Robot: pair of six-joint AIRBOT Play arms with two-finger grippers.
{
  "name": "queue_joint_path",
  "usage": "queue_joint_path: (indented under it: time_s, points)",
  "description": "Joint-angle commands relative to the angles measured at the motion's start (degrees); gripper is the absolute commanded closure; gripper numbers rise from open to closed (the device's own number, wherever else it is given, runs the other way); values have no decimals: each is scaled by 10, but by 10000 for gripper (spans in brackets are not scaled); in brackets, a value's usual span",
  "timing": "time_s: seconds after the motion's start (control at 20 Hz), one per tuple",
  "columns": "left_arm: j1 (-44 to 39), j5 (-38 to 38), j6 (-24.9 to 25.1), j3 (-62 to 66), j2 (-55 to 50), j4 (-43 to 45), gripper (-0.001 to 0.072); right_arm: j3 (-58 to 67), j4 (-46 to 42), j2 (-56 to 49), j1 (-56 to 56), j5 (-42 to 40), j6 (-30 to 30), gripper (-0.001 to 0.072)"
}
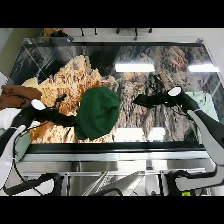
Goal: Fold the shirts.
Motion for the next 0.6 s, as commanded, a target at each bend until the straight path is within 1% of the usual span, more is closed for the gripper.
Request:
queue_joint_path:
  time_s: [0.0,0.05,0.15,0.2,0.35,0.45,0.55]
  points:
    - [76,-3,34,7,4,43,696,21,145,-75,5,15,-94,119]
    - [84,-8,50,12,-5,43,696,21,177,-95,14,15,-114,120]
    - [89,-24,61,34,-32,43,695,21,229,-129,42,13,-154,127]
    - [89,-33,61,52,-49,43,696,22,253,-142,60,8,-171,142]
    - [71,-68,61,108,-94,43,696,24,316,-159,113,-30,-219,142]
    - [61,-72,61,130,-108,43,695,27,323,-160,144,-70,-232,141]
    - [51,-64,61,138,-110,42,696,36,324,-160,165,-88,-235,143]
